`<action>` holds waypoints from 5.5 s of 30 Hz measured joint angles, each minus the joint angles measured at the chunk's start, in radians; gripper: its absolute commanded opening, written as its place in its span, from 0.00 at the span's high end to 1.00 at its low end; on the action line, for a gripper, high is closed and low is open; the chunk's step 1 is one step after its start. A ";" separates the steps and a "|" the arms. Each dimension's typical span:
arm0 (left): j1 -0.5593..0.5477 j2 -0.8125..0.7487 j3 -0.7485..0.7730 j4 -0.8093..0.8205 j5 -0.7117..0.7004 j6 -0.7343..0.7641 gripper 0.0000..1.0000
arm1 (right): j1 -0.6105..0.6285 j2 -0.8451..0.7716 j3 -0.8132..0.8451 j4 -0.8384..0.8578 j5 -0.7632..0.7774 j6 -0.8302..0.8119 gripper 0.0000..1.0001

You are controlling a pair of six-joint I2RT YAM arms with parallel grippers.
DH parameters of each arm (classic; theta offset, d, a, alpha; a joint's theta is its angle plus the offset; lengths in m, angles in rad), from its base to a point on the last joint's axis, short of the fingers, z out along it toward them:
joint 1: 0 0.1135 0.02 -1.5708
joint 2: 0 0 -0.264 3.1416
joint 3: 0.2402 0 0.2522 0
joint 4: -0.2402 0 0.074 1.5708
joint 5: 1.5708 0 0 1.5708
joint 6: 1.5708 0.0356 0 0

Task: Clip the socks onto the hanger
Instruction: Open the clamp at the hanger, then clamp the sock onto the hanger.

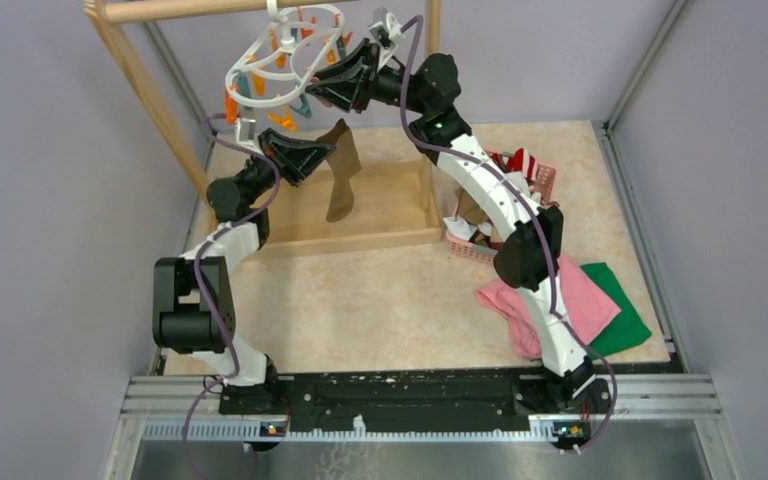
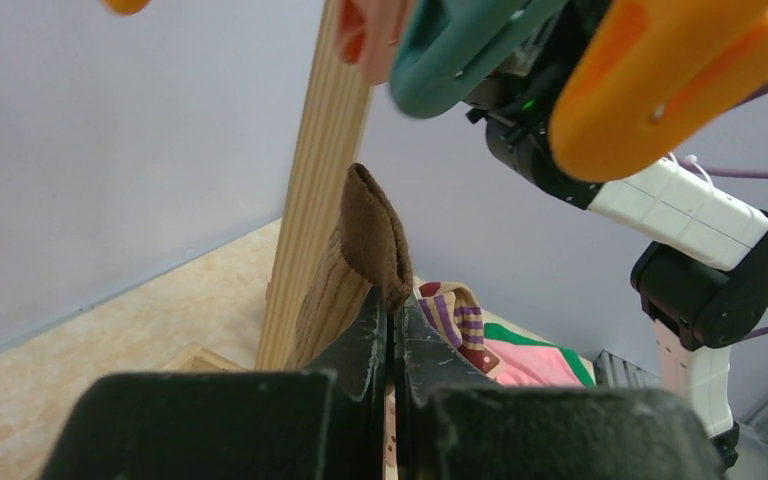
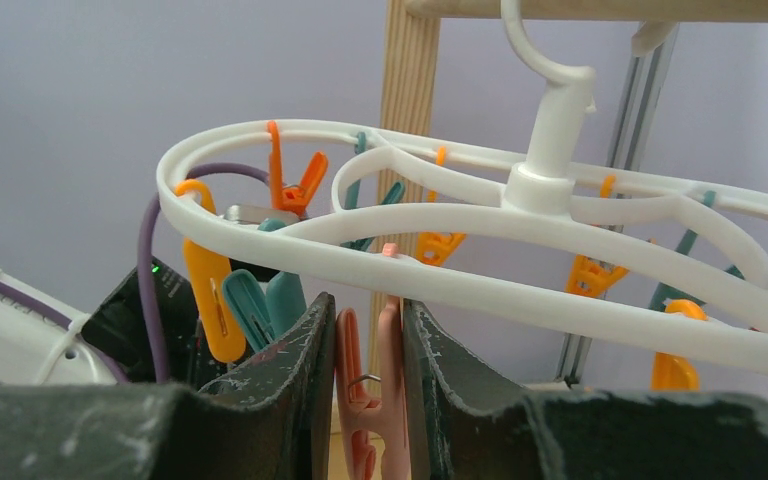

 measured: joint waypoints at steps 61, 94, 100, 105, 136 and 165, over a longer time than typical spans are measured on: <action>-0.509 -0.359 -0.290 -0.333 -0.925 1.359 1.00 | 0.020 -0.021 0.016 -0.186 0.105 -0.037 0.91; -0.735 0.106 -0.021 0.023 -1.614 1.999 1.00 | 0.020 -0.021 0.023 -0.233 0.132 -0.043 0.92; -0.735 0.098 0.015 0.027 -1.638 1.969 1.00 | 0.020 -0.026 0.027 -0.251 0.132 -0.055 0.92; -0.735 0.063 0.015 -0.016 -1.635 1.899 1.00 | 0.020 -0.027 0.027 -0.254 0.131 -0.061 0.92; -0.735 0.014 0.077 -0.189 -1.656 1.790 1.00 | 0.018 -0.027 0.027 -0.257 0.130 -0.091 0.92; -0.735 -0.057 0.108 -0.233 -1.675 1.711 1.00 | 0.013 -0.027 0.027 -0.261 0.130 -0.110 0.92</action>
